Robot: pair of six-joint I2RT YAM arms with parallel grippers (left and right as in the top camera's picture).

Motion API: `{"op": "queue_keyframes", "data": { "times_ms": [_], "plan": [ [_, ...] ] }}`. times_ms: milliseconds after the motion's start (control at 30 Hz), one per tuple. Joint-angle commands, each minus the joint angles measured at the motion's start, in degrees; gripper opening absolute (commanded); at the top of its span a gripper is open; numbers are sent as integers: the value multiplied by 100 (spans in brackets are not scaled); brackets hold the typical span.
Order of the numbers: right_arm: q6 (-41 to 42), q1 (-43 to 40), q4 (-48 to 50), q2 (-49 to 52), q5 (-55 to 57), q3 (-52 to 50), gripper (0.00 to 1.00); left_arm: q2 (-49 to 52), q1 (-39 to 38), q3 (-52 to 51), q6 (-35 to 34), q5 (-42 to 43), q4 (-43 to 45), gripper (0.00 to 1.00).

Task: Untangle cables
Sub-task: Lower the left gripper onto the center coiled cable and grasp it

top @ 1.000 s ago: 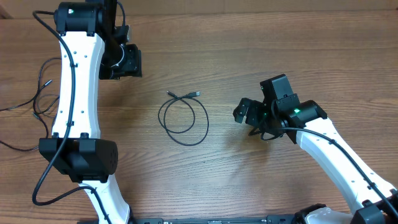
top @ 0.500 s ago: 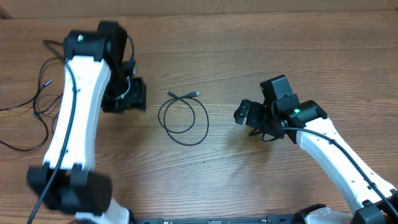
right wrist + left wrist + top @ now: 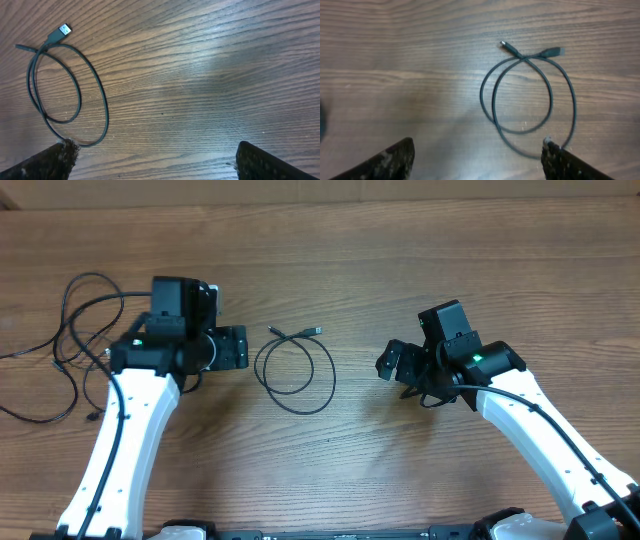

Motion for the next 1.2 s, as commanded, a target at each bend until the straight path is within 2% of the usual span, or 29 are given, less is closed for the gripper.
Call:
{"op": "queue_keyframes", "data": {
  "times_ms": [0, 233, 433, 867, 1167],
  "plan": [
    [-9, -11, 24, -52, 11, 39, 100, 396, -20, -297, 282, 240, 595, 80],
    [-9, -11, 44, -52, 9, 39, 100, 1513, -260, -289, 1106, 310, 1482, 77],
    [-11, -11, 42, -52, 11, 39, 100, 2284, -612, -289, 1681, 221, 1816, 75],
    [-11, -11, 50, -52, 11, 39, 100, 2573, -809, -304, 1622, 125, 1947, 56],
    [-11, -11, 66, -52, 11, 39, 100, 2605, -960, -404, 1545, 120, 1952, 55]
  ]
}}
